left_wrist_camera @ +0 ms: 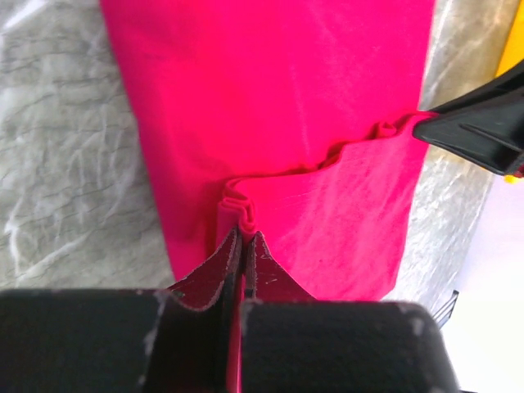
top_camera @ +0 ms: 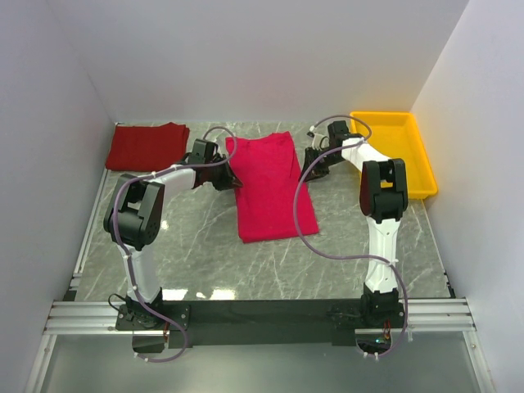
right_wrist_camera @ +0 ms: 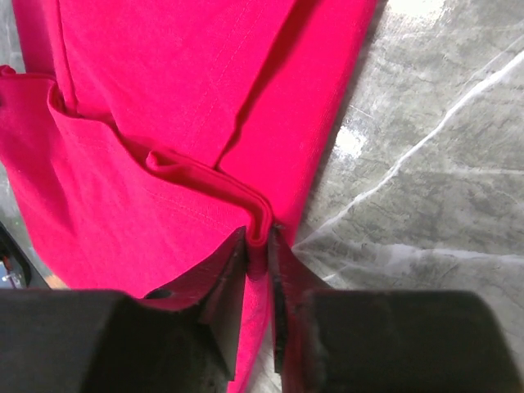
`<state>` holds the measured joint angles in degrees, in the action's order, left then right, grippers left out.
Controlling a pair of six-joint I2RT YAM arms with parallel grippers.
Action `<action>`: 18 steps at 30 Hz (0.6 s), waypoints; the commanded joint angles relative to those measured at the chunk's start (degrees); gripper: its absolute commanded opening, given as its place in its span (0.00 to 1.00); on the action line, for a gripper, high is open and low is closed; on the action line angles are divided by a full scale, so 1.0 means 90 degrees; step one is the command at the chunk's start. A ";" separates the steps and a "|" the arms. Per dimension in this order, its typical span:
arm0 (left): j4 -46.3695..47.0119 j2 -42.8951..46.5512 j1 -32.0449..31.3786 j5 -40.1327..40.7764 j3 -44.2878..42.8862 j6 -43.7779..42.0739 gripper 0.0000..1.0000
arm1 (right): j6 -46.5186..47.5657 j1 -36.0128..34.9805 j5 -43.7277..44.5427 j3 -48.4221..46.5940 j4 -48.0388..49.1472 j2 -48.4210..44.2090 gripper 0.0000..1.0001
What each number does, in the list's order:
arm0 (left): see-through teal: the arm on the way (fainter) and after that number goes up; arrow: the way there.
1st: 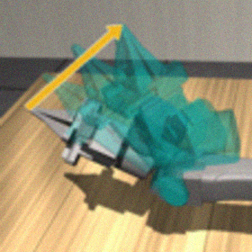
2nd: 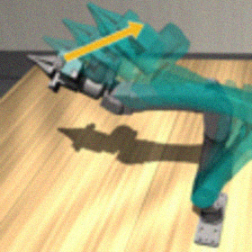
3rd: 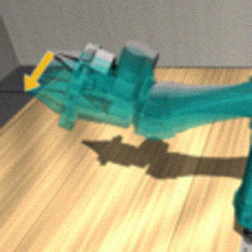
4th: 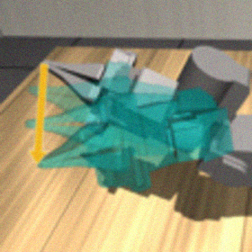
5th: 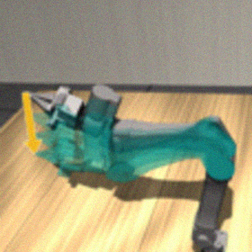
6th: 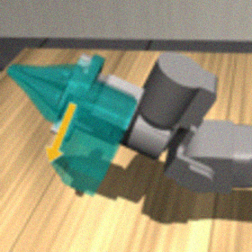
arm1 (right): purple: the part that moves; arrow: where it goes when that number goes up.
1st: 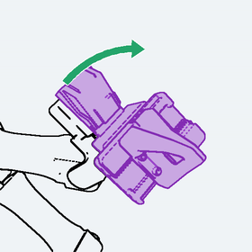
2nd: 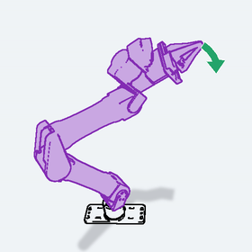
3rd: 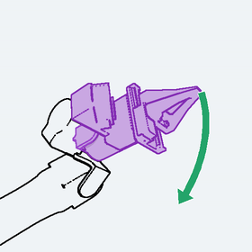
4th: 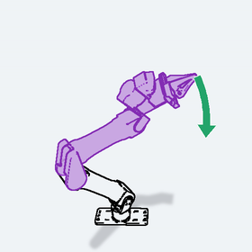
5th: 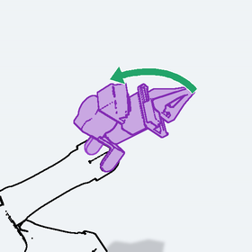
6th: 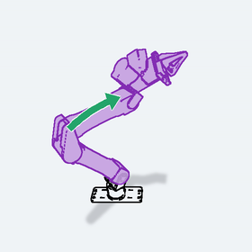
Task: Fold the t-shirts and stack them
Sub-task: Fold the tshirt
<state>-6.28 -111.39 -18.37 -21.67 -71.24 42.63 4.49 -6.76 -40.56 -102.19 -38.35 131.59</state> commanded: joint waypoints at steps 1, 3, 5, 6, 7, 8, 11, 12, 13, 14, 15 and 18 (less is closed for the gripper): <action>0.0503 0.0277 -0.0029 -0.0297 0.0083 -0.0137 0.01 | -0.0060 -0.0039 -0.0045 0.0016 0.0218 -0.0363 0.22; 0.0619 0.0287 -0.0019 -0.0336 0.0123 -0.0147 0.01 | -0.0069 -0.0001 -0.0045 0.0085 0.0267 -0.0460 0.19; 0.0649 0.0297 0.0000 -0.0385 0.0191 -0.0147 0.01 | -0.0089 0.0029 -0.0025 0.0173 0.0335 -0.0519 0.17; 0.0814 0.0307 0.0010 -0.0414 0.0249 -0.0147 0.01 | -0.0089 0.0048 -0.0025 0.0192 0.0345 -0.0558 0.16; 0.0854 0.0297 0.0020 -0.0434 0.0269 -0.0147 0.01 | -0.0089 0.0068 -0.0025 0.0212 0.0364 -0.0578 0.15; 0.0874 0.0307 0.0029 -0.0453 0.0289 -0.0147 0.01 | -0.0089 0.0087 -0.0025 0.0260 0.0393 -0.0588 0.14; 0.0942 0.0268 0.0078 -0.0502 0.0308 -0.0205 0.01 | -0.0128 0.0126 -0.0064 0.0406 0.0510 -0.0656 0.10; 0.0942 0.0239 0.0098 -0.0512 0.0308 -0.0244 0.01 | -0.0138 0.0127 -0.0064 0.0446 0.0540 -0.0714 0.09; 0.0962 0.0238 0.0117 -0.0531 0.0308 -0.0264 0.01 | -0.0147 0.0117 -0.0064 0.0495 0.0579 -0.0734 0.09; 0.0952 0.0209 0.0156 -0.0532 0.0308 -0.0274 0.01 | -0.0167 0.0127 -0.0083 0.0582 0.0647 -0.0773 0.08; 0.0962 0.0199 0.0176 -0.0532 0.0308 -0.0284 0.01 | -0.0186 0.0136 -0.0084 0.0622 0.0686 -0.0822 0.07; 0.0933 0.0151 0.0254 -0.0502 0.0338 -0.0323 0.01 | -0.0264 0.0166 -0.0162 0.0817 0.0891 -0.0958 0.05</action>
<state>-0.43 -111.37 -16.99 -25.23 -68.64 41.54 3.18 -5.96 -40.62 -96.03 -33.52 128.49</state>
